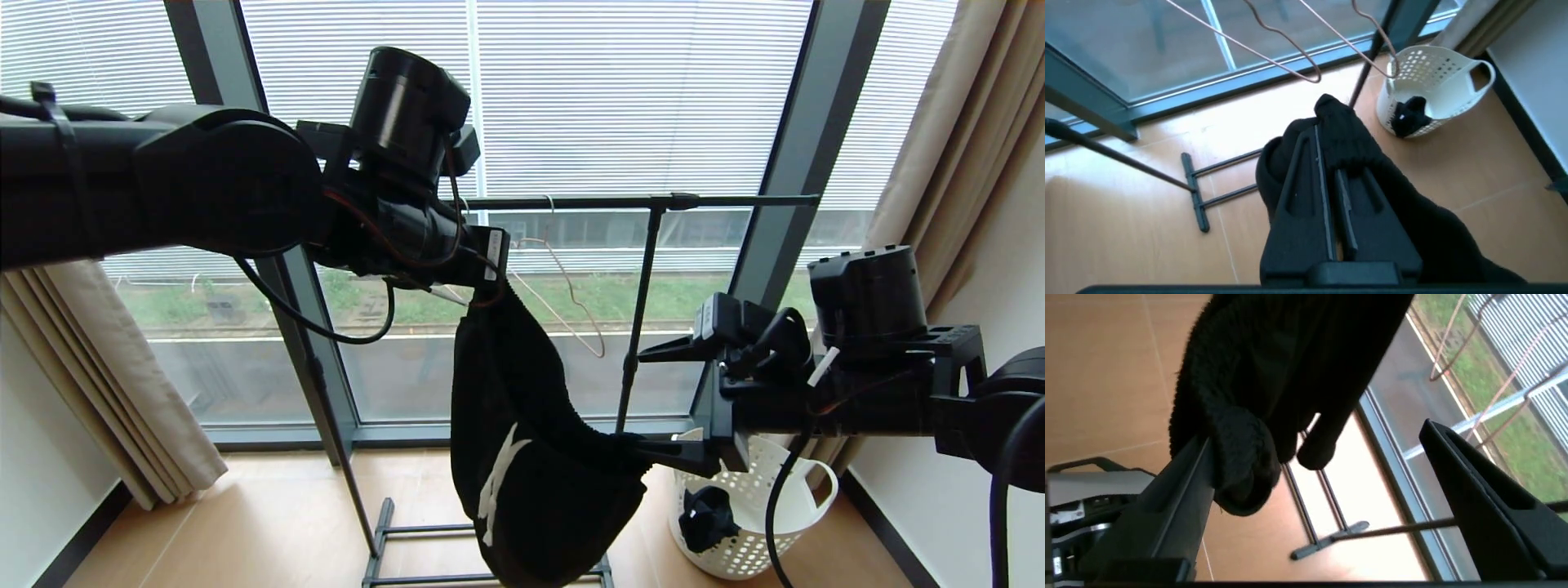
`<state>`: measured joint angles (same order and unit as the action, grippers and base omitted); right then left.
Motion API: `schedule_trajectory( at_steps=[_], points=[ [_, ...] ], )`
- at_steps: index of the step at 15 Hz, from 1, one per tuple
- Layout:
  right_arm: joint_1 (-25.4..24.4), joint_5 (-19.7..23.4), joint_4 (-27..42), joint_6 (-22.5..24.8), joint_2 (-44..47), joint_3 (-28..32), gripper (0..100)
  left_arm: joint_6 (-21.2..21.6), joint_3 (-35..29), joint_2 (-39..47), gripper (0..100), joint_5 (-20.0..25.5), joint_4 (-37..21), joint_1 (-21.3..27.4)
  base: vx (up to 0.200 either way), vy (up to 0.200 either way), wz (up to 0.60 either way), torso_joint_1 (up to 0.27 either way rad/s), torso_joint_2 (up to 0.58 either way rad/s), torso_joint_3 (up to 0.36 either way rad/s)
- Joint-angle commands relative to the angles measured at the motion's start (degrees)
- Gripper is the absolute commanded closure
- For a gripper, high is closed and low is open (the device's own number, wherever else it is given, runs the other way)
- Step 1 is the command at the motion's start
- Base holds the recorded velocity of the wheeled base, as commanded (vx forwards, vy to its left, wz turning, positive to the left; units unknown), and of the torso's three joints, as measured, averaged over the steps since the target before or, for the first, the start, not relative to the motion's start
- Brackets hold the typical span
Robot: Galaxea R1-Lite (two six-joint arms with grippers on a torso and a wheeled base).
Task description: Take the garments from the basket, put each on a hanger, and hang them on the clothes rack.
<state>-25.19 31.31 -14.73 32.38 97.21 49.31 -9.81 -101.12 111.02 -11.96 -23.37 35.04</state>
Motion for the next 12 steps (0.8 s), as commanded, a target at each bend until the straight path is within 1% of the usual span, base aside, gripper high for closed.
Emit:
schedule_trajectory(
  at_steps=[1,2,3,5,7,8,9,10,11,12],
  points=[
    [0.49,1.83,-0.04,-0.03,-0.09,-0.18,0,0.06,-0.39,1.57,100,-1.49,-0.01,0.21,0.000,0.000,0.00,0.000,0.00,0.000],
    [0.84,4.29,-0.04,-0.03,-0.18,-0.18,0,-0.03,-1.45,2.89,100,-4.56,-0.01,0.12,0.000,0.000,0.00,0.000,0.00,0.000],
    [1.54,5.61,-0.13,-0.03,-0.26,-0.09,0,-0.12,-1.62,3.24,100,-5.53,-0.01,0.12,0.000,0.000,0.00,0.000,0.00,0.000],
    [2.25,9.30,-0.13,-0.47,-0.79,0.00,0,-0.91,-2.06,3.50,100,-5.88,-0.01,0.03,0.000,0.000,0.00,0.000,0.00,0.000],
    [2.33,9.74,-0.13,-0.91,-0.88,0.26,0,-1.88,-2.94,4.38,100,-7.90,-0.27,0.03,0.000,0.000,0.00,0.000,0.00,0.000],
    [2.33,9.56,-0.13,-2.23,-0.53,0.87,0,-1.88,-2.59,4.29,100,-8.17,-0.27,0.30,0.000,0.000,0.00,0.000,0.00,0.000],
    [1.81,9.56,-0.13,-6.45,-0.62,2.02,0,-1.88,-2.24,4.03,100,-8.17,-0.36,1.09,0.000,0.000,0.00,0.000,0.00,0.000],
    [1.28,9.48,-0.13,-9.18,-0.88,2.63,0,-1.79,-2.06,3.94,100,-8.17,-0.36,1.79,0.000,0.000,0.00,0.000,0.00,0.000],
    [-1.18,8.42,-0.13,-19.72,-1.23,4.92,0,-1.61,-1.89,2.89,100,-8.17,-0.54,3.20,0.000,0.000,0.00,0.000,0.00,0.000],
    [-1.71,7.10,-0.22,-22.80,-1.23,5.80,0,-1.61,-1.80,2.62,100,-8.17,-0.54,3.72,0.000,0.000,0.00,0.000,0.00,0.000]
  ],
)
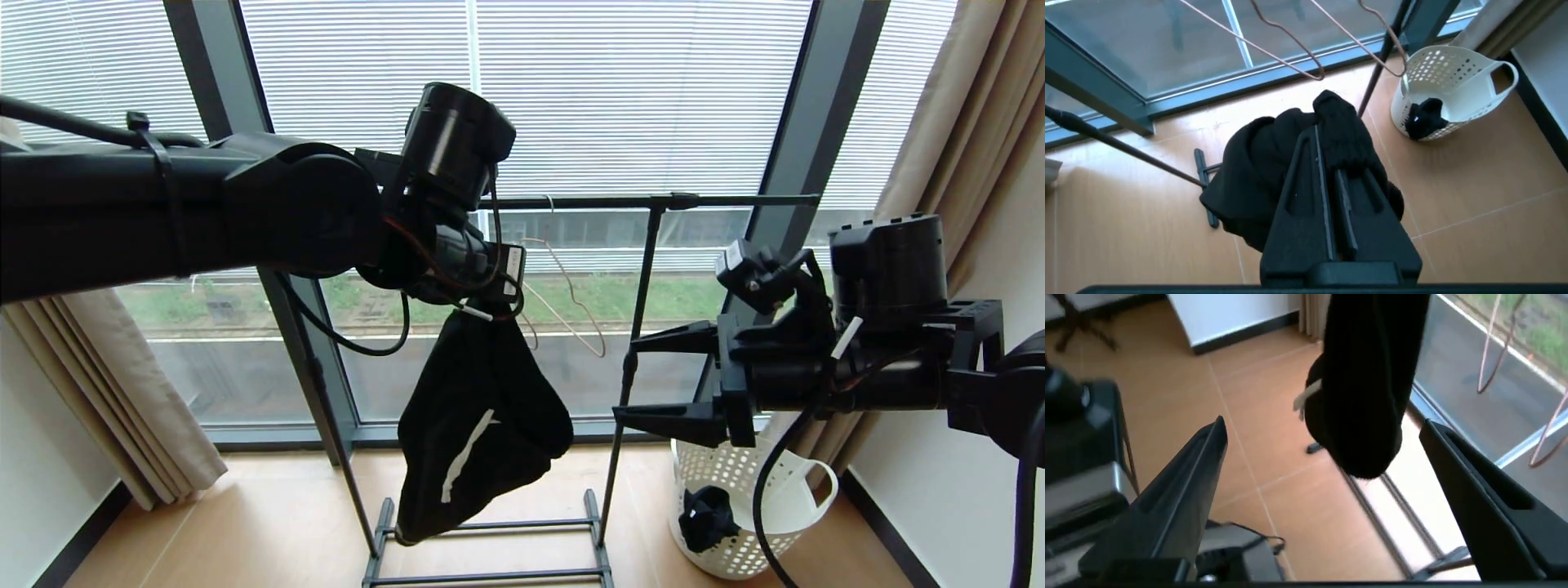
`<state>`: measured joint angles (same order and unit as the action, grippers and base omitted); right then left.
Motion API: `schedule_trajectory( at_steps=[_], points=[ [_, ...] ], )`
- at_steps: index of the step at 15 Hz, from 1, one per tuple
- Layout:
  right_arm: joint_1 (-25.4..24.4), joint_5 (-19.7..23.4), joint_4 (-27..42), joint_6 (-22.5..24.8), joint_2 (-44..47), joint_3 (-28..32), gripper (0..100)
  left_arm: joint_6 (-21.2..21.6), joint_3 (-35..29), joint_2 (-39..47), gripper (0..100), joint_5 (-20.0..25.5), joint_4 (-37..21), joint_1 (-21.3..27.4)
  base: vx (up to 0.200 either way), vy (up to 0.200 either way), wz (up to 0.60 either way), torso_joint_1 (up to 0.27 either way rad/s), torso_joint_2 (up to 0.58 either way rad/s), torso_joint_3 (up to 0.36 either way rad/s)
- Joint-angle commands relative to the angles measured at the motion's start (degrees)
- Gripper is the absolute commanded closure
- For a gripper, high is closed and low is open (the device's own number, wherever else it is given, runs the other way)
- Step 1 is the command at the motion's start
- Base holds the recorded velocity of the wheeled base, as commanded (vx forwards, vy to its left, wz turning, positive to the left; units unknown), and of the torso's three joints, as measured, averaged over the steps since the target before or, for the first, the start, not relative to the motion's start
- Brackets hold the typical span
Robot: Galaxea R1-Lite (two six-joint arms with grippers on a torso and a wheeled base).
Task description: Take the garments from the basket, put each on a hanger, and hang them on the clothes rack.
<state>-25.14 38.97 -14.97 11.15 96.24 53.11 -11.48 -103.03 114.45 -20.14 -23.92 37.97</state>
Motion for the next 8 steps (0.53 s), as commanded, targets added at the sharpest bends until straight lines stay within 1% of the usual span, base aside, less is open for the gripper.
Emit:
schedule_trajectory(
  at_steps=[1,3,5,6,8],
  points=[
    [-3.34,-5.31,-1.90,-7.38,0.52,3.58,0,0.23,0.11,-1.33,100,0.01,-0.16,2.02,0.000,0.000,0.00,0.000,0.00,0.000],
    [-6.15,-14.10,-8.50,-12.30,4.13,3.75,0,0.23,0.73,-2.12,100,0.01,-0.43,3.51,0.000,0.000,0.00,0.000,0.00,0.000],
    [-9.05,-20.16,-12.72,-15.11,6.68,3.84,0,0.32,1.26,-2.56,100,0.01,-0.43,4.39,0.000,0.000,0.00,0.000,0.00,0.000],
    [-9.40,-21.48,-13.51,-15.46,7.64,3.84,0,0.32,1.35,-2.74,100,-0.08,-0.52,4.65,0.000,0.000,0.00,0.000,0.00,0.000],
    [-9.32,-21.75,-13.51,-15.46,8.70,4.19,0,0.32,1.70,-3.35,100,-0.08,-0.52,5.00,0.000,0.000,0.00,0.000,0.00,0.000]
  ],
)
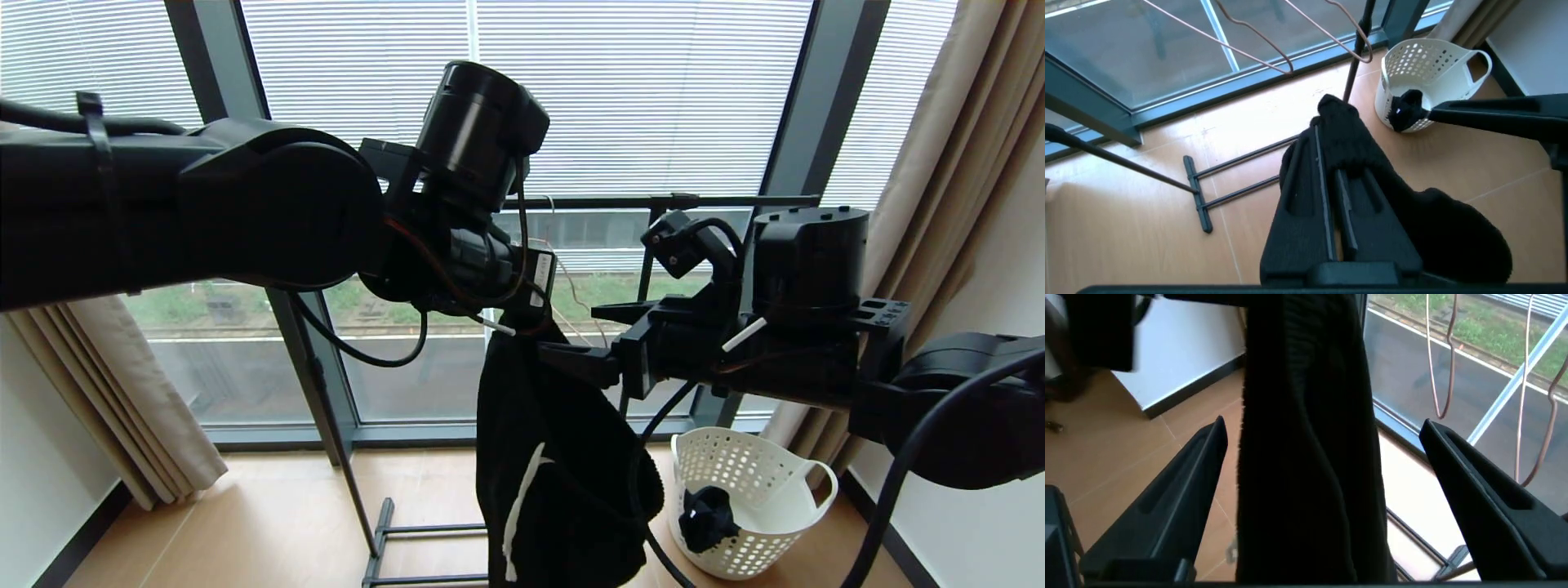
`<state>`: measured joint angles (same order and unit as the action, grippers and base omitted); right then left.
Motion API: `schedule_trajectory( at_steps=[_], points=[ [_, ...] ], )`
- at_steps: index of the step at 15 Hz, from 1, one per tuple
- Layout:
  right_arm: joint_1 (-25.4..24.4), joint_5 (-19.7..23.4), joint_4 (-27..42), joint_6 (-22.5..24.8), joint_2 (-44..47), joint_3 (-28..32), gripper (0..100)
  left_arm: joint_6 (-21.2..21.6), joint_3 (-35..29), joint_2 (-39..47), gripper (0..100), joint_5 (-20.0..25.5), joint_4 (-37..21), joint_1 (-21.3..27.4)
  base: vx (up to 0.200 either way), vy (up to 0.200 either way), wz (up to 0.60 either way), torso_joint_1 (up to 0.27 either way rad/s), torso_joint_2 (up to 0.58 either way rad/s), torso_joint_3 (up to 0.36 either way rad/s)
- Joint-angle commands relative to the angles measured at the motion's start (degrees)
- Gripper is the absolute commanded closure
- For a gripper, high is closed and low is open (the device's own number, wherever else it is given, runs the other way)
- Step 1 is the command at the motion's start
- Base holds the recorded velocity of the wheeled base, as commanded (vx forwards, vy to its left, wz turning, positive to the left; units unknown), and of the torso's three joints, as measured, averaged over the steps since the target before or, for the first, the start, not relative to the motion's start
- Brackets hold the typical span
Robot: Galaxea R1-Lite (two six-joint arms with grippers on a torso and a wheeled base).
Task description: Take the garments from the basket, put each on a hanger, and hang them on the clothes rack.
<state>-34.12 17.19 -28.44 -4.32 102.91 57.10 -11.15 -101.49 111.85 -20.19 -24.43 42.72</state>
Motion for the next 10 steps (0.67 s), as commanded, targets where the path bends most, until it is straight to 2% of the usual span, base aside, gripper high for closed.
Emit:
schedule_trajectory(
  at_steps=[1,4,7,9,10],
  points=[
    [-0.33,-0.05,-0.04,0.01,2.47,0.38,0,-0.01,0.15,-1.11,100,-0.03,0.00,0.53,0.000,0.000,0.00,0.000,0.00,0.000],
    [-0.07,-2.07,-0.12,0.18,4.40,1.26,0,-0.01,0.32,-1.55,100,-0.03,0.00,0.61,0.000,0.000,0.00,0.000,0.00,0.000],
    [0.64,-2.07,0.05,0.80,5.28,1.52,0,0.08,1.03,-2.16,100,-0.03,0.00,0.97,0.000,0.000,0.00,0.000,0.00,0.000],
    [0.64,-2.42,0.05,2.47,7.83,1.61,0,0.08,1.03,-2.69,100,-0.03,0.00,1.05,0.000,0.000,0.00,0.000,0.00,0.000],
    [0.72,-4.09,0.32,4.32,8.80,1.70,0,0.17,1.99,-3.57,100,-0.03,0.00,0.97,0.000,0.000,0.00,0.000,0.00,0.000]
  ],
)
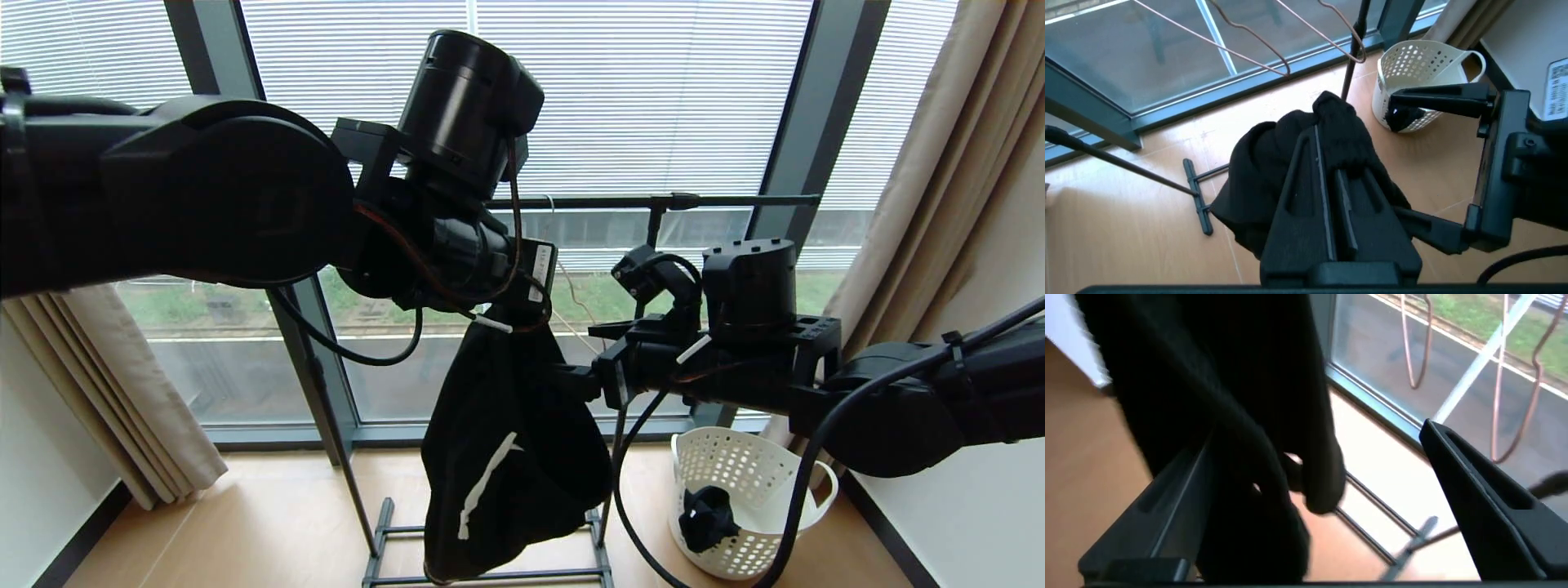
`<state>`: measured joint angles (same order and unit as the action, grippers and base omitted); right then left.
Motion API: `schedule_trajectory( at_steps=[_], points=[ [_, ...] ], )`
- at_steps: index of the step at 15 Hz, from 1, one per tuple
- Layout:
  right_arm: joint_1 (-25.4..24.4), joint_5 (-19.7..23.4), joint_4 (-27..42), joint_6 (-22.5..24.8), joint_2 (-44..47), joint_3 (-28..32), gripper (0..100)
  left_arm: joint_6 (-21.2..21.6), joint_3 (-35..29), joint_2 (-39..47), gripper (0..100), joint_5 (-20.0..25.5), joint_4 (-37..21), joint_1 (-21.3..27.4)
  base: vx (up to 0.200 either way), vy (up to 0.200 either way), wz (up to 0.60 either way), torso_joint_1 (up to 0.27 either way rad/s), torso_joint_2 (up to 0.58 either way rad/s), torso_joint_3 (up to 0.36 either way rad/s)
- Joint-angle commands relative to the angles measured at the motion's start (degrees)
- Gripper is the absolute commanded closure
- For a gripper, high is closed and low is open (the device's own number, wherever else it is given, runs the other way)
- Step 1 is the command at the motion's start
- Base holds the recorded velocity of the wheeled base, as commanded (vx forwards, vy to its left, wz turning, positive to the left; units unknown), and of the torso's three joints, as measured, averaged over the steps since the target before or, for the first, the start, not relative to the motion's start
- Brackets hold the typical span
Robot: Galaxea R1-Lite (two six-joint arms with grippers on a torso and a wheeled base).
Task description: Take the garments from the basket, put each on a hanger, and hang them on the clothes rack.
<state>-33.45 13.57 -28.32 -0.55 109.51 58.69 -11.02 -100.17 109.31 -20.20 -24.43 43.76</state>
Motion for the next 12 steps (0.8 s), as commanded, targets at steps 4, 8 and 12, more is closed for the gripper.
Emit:
schedule_trajectory(
  at_steps=[4,8,12],
  points=[
    [4.01,-5.31,4.24,15.75,-1.05,-2.79,0,0.47,4.02,-2.17,100,0.07,0.08,-0.79,0.000,0.000,0.00,0.000,0.00,0.000],
    [8.14,-5.31,6.52,22.96,-1.49,-3.40,0,0.47,3.93,-2.26,100,0.07,0.08,-0.70,0.000,0.000,0.00,0.000,0.00,0.000],
    [8.58,-4.52,6.43,25.33,-1.40,-5.16,0,0.47,4.37,-3.05,100,0.07,0.08,-0.52,0.000,0.000,0.00,0.000,0.00,0.000]
  ],
)
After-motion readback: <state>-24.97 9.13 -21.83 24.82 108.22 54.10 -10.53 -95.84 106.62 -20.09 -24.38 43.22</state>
